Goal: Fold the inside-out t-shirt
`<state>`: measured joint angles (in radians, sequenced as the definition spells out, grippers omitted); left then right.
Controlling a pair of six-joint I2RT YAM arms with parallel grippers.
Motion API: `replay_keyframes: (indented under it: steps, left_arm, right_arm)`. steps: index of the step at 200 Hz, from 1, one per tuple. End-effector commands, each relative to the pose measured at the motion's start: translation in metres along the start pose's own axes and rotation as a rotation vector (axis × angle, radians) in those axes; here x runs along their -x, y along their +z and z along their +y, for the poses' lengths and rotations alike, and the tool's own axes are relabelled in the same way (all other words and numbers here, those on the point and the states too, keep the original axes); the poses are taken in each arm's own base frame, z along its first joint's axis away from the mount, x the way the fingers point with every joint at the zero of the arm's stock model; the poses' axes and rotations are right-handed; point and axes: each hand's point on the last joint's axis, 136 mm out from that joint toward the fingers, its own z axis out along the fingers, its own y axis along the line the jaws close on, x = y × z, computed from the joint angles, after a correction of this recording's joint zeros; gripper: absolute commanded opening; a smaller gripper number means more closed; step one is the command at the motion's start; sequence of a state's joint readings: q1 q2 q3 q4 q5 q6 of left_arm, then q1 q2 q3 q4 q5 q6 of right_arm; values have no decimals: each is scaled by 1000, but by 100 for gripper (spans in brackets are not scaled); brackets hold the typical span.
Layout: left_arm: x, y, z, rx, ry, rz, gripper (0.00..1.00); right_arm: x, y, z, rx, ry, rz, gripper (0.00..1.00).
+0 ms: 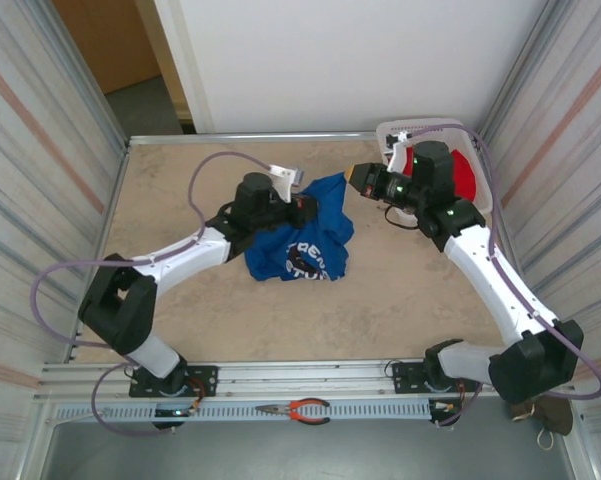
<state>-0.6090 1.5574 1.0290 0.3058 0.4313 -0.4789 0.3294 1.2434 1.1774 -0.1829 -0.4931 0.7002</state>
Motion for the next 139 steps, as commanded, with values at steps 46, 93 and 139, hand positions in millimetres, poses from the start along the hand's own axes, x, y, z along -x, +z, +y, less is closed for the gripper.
replay_keyframes:
  steps: [46,93,139]
  left_arm:
    - [16,-71,-60,-432,22,5,0]
    - [4,-61,-20,-185,-30,72,0]
    - [2,-59,2,-58,-65,58,0]
  right_arm:
    - [1,43,-103,-261,71,4,0]
    - [27,24,-86,-241,51,-85,0]
    - [-18,20,-23,-138,-20,47,55]
